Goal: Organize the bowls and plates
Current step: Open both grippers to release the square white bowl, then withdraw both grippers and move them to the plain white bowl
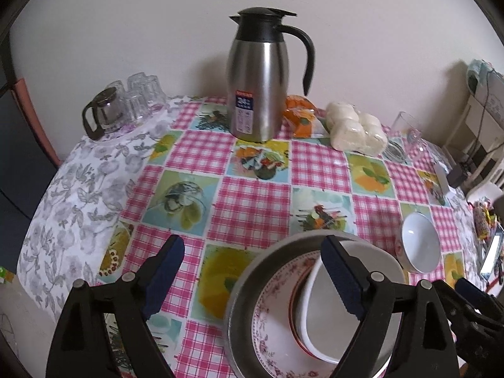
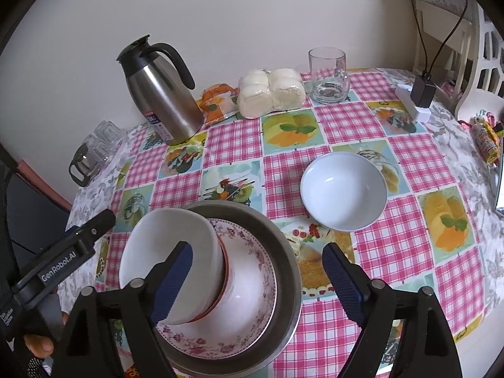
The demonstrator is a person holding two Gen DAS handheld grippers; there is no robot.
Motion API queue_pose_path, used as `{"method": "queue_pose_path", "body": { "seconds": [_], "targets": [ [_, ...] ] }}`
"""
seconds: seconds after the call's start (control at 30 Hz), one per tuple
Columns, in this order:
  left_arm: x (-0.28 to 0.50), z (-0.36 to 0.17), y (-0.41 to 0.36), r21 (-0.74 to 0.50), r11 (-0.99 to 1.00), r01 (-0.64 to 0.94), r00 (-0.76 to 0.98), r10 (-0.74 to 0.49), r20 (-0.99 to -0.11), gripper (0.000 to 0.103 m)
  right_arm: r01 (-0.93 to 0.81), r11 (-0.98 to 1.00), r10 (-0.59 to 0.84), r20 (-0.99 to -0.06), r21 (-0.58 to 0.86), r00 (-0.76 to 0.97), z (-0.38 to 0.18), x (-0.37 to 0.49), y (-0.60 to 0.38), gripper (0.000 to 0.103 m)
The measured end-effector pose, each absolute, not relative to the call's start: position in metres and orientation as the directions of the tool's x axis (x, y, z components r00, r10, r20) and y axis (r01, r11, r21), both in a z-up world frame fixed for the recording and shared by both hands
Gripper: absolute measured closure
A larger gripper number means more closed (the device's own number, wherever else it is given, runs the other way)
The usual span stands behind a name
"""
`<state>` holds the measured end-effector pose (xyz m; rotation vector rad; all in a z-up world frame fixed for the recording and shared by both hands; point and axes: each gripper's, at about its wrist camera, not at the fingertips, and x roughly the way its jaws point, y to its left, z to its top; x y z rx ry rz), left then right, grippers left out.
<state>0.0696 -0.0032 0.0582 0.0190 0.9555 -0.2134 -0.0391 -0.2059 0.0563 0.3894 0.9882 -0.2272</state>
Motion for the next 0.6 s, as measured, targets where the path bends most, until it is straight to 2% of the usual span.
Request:
{"method": "queue_pose_path", "body": {
  "seconds": [0.03,0.2,0.6],
  "targets": [
    [0.07,0.058,-0.003,-0.082,0.98,0.184,0.559,-0.172,-0.811,0.006,0.357,0.909,-0.012,-0.842,0.215,0.539,0.057,-0.039,-0.206,0.009],
    [0.069,0.06,-0.003,-0.094,0.981,0.17,0.571,-0.176,-0.802,0.006,0.352,0.909,-0.007,-0.833,0.225,0.552,0.059,-0.041,-0.211,0.001],
    [0.059,0.073,-0.023,-0.091,0.979,0.181,0.62,-0.185,-0.763,0.006,0.393,0.884,-0.027,-0.813,0.252,0.582,0.064,-0.054,-0.243,0.0]
  ]
}}
